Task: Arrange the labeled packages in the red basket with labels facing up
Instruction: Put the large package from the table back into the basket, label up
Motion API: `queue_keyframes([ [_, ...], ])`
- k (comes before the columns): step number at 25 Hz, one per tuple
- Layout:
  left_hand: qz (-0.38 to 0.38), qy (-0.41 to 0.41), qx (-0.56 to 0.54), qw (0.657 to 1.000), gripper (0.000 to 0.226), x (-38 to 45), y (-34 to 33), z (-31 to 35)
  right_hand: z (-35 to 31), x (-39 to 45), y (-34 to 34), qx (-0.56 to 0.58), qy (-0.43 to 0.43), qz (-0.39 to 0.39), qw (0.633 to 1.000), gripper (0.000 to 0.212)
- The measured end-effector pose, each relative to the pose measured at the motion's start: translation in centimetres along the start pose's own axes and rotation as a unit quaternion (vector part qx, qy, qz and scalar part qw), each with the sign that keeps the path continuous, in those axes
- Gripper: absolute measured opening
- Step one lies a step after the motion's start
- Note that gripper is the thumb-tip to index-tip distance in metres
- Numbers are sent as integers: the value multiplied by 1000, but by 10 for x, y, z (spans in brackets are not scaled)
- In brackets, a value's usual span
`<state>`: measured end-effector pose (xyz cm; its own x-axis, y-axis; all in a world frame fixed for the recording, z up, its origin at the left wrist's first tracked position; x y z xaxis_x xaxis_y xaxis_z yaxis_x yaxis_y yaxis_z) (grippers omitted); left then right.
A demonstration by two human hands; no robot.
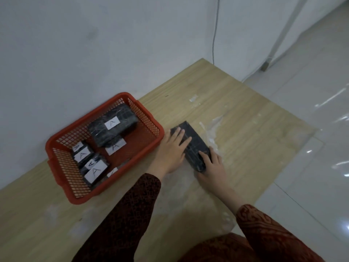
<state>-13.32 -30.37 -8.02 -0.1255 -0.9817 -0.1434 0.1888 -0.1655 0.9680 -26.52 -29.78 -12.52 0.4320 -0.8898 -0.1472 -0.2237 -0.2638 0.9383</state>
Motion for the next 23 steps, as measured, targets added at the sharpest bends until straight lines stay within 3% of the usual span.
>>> queue_keyframes([
  [3,-10,8,-21,1000,68,-1,-11,2,12,-11,25,100,-8,54,993,54],
  [6,88,19,-125,988,67,5,30,-5,21,-20,64,318,-13,97,943,31],
  [9,190,28,-260,946,71,-2,83,-27,12,-5,89,457,-28,94,884,24],
  [12,288,75,-379,876,74,-27,116,-64,-14,26,84,535,-96,-1,839,36],
  [15,368,154,-407,822,67,-65,119,-108,-60,56,89,491,-40,-49,869,45],
  [19,410,273,-428,758,57,-116,92,-165,-125,85,88,393,74,-29,916,27],
  [21,412,319,-438,733,54,-135,75,-183,-150,97,85,257,109,20,960,42],
  [23,406,349,-453,714,48,-149,55,-195,-171,105,78,191,113,43,974,52],
])
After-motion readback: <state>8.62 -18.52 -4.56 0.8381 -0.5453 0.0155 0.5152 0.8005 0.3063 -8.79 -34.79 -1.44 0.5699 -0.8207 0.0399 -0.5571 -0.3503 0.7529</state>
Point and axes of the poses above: each hand's wrist, its own x-axis towards the middle knuckle, its own y-axis out of the back of the hand, z = x × y, the point moved 9 cm from there along x, towards the middle knuckle, and after that the axes turned 11 degrees about -x, right-handed, at the moved point
